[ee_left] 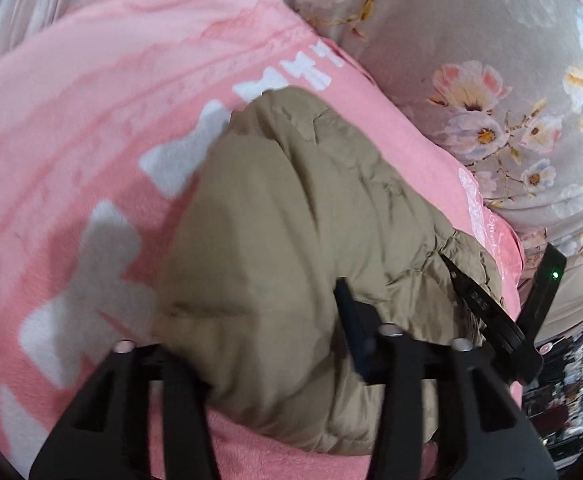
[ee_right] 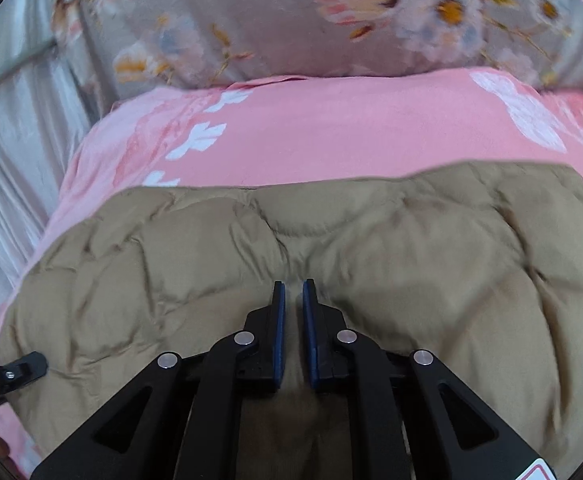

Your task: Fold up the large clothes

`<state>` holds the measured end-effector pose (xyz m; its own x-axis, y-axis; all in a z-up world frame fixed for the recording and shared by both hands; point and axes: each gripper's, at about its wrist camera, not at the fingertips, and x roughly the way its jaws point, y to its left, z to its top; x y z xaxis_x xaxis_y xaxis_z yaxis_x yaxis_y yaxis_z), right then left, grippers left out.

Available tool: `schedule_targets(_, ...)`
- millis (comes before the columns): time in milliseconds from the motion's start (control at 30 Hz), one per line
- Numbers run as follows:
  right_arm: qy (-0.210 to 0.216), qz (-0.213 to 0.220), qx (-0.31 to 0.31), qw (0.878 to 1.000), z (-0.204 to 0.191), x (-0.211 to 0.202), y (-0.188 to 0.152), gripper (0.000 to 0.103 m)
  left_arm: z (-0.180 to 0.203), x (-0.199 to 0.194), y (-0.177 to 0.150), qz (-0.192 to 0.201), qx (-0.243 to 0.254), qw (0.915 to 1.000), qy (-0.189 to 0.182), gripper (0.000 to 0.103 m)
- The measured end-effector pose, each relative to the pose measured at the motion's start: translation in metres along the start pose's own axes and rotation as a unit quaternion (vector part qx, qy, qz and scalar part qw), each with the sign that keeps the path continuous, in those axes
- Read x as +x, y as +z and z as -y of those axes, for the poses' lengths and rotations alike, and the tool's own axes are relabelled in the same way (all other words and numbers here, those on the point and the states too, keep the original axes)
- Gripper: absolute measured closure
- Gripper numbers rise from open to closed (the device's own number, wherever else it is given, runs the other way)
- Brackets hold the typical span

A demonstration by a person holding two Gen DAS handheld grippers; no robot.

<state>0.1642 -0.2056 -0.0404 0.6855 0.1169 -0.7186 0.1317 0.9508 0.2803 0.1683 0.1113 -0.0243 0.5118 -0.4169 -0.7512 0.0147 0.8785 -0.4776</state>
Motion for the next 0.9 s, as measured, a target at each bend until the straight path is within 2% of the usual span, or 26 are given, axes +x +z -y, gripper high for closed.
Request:
schedule_targets(33, 0.011, -0.001, 0.019, 1.0, 0.003, -0.018, -0.008, 0.093, 0.005, -0.008, 0.001, 0.004, 0.01, 0.9999, -0.005, 0.076)
schedule_targets(133, 0.015, 0.001, 0.015, 1.0, 0.003, -0.065, -0.036, 0.09, 0.012, -0.021, 0.006, 0.011, 0.03, 0.9995, -0.004, 0.082)
schedule_targets(200, 0.032, -0.024, 0.021, 0.999, 0.007, -0.086, -0.061, 0.091, 0.024, -0.031, 0.007, 0.026, 0.045, 0.9986, -0.002, 0.083)
schedule_targets(333, 0.065, -0.049, 0.043, 0.996, 0.015, -0.099, -0.094, 0.092, 0.05, -0.054, 0.008, 0.065, 0.072, 0.9952, 0.001, 0.085)
schedule_targets(533, 0.117, -0.061, 0.09, 0.987, 0.029, -0.075, -0.113, 0.092, 0.102, -0.085, -0.001, 0.091, 0.132, 0.9869, -0.019, 0.089)
schedule_targets(700, 0.132, -0.06, 0.1, 0.984, 0.034, -0.067, -0.117, 0.1, 0.169, -0.101, -0.027, 0.108, 0.225, 0.9675, -0.04, 0.089)
schedule_targets(900, 0.137, -0.07, 0.144, 0.978, 0.048, -0.085, -0.12, 0.101, 0.247, -0.086, -0.056, 0.095, 0.306, 0.9451, -0.065, 0.089)
